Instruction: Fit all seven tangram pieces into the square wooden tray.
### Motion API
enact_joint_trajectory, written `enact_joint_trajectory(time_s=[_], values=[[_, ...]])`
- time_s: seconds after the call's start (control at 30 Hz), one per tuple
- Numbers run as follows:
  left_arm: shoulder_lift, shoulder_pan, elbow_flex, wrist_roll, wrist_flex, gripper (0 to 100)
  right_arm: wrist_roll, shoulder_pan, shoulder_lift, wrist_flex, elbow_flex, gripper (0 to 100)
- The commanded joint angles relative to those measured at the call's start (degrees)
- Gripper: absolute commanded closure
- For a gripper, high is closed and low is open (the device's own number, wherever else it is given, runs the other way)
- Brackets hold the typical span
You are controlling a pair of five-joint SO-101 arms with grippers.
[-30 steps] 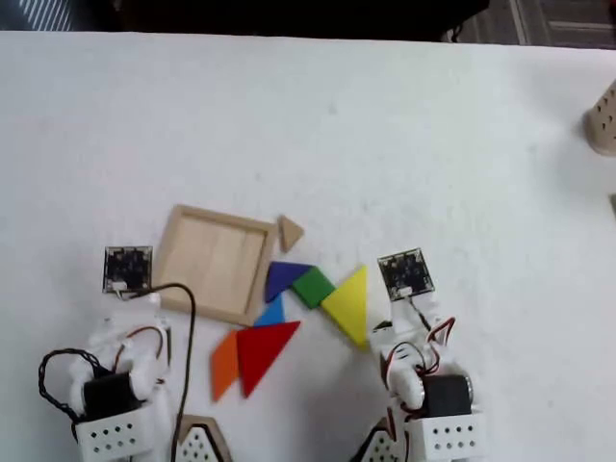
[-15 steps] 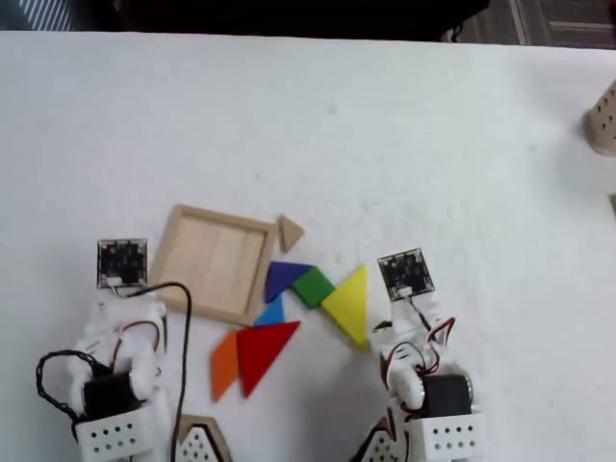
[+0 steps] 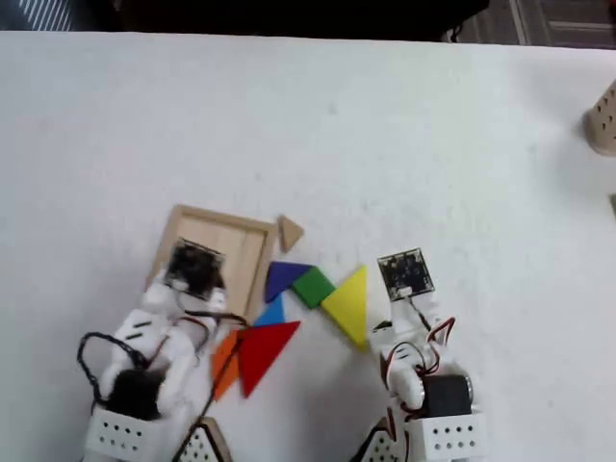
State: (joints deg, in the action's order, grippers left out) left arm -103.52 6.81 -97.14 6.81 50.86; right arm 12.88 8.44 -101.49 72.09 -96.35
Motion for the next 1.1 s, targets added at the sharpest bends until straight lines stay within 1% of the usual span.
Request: enact_joint_trajectory(time_s=[0.0,0.1,0.2,0.33,0.4,0.53,0.63,0.73,0.93,1.07], values=[[-0.8,11.6,1.1,0.3,-2.3,98,0.5,0.5,-0.7,0.2,-0.5,98.1],[-0.6,14.5,3.2,1.1,-2.7,96,0.5,0.5,-0.7,0.2,-0.5,98.1],[-0.6,15.6,5.5,4.4,-2.5,87,0.5,0.5,-0.7,0.2,-0.5,98.1],[-0.5,16.0,6.5,5.2,-2.6,76,0.5,0.5,-0.7,0.2,-0.5,98.1],[-0.5,16.0,6.5,5.9,-3.0,76,0.5,0.5,-0.7,0.2,-0.5,98.1],[-0.5,19.0,7.1,6.3,-3.1,78,0.5,0.5,-0.7,0.2,-0.5,98.1],[1.2,19.7,10.6,6.2,-3.1,78,0.5,0.5,-0.7,0.2,-0.5,98.1],[9.5,19.3,18.2,6.2,-3.1,78,0.5,0.5,-0.7,0.2,-0.5,98.1],[39.1,19.3,39.1,5.8,-2.6,78,0.5,0.2,-0.7,0.2,-0.5,98.1],[56.4,19.3,45.9,5.8,-2.5,78,0.5,0.0,-0.7,0.2,-0.5,98.1]])
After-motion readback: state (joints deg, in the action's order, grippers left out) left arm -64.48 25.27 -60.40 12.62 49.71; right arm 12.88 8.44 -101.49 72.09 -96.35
